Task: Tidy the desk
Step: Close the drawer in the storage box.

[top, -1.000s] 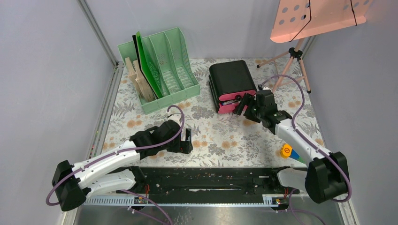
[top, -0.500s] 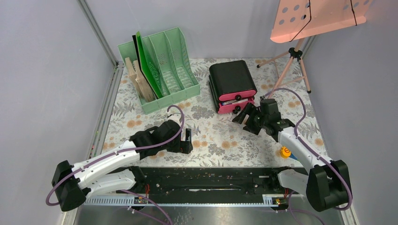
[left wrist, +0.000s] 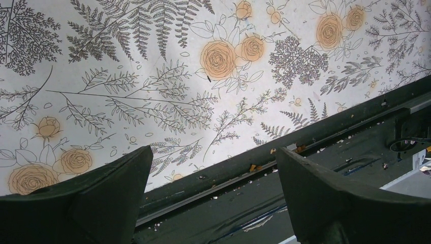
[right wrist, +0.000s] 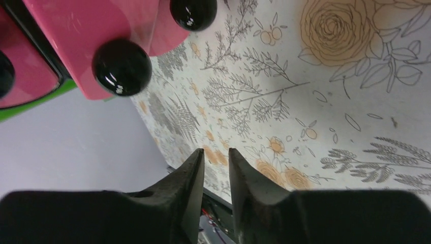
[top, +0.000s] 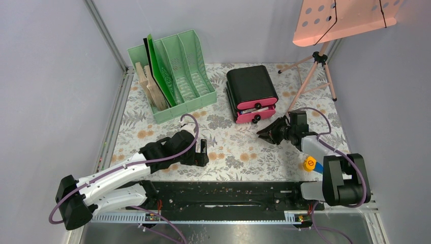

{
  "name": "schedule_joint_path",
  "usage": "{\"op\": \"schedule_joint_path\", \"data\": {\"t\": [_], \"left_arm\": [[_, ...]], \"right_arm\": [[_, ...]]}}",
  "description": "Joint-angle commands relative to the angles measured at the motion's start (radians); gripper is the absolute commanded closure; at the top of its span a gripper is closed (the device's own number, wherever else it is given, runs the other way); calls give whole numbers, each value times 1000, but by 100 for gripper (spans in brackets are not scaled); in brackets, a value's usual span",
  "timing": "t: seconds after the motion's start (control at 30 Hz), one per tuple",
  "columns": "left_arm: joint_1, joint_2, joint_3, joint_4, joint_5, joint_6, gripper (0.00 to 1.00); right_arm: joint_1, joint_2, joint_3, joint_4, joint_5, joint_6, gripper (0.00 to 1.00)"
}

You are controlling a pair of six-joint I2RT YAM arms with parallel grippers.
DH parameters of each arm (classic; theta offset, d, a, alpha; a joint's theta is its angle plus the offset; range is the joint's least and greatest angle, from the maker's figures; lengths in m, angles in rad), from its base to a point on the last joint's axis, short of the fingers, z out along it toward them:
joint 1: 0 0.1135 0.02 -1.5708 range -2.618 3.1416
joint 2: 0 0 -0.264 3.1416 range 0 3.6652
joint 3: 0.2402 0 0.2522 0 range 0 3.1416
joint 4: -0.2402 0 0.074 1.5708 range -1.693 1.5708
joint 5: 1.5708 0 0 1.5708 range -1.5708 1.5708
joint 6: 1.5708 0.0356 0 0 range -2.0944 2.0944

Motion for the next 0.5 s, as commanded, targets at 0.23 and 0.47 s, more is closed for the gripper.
{"op": "schedule_joint_path", "data": {"t": [0.23,0.47], "left_arm": [[-3,-25,-16,39,-16,0,6],[-3,-30,-22,39,-21,-1,6]], "right_arm": [[-15,96,104,101,-12,75,94],[-15,162,169,105,3,85,96]]}}
